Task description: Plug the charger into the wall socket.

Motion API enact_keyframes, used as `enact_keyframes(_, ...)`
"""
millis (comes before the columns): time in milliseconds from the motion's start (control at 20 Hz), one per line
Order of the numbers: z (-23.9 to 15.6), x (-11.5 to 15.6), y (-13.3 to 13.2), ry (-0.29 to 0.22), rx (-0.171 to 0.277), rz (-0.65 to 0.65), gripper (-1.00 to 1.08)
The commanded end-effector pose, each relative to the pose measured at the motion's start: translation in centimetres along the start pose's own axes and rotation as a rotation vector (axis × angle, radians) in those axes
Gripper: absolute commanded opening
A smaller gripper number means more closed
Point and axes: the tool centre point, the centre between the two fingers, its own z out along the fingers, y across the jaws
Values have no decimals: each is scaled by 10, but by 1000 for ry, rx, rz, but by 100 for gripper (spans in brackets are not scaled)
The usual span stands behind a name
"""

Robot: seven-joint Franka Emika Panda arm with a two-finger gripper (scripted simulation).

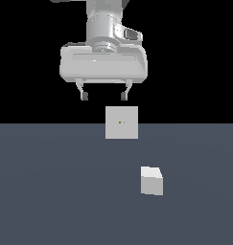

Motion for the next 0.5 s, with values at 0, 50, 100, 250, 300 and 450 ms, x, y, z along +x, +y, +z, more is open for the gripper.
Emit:
enact_keyframes(0, 0, 0, 0, 0, 0, 0, 100)
enact_keyframes(50, 0, 0, 0, 0, 0, 0, 100)
enact_keyframes(100, 0, 0, 0, 0, 0, 1, 100)
enact_keyframes(250, 3, -3, 3, 3, 0, 7, 100)
enact_keyframes(300, 4, -4, 4, 4, 0, 10, 100)
enact_keyframes(450, 10, -10, 9, 10, -1, 22, 100)
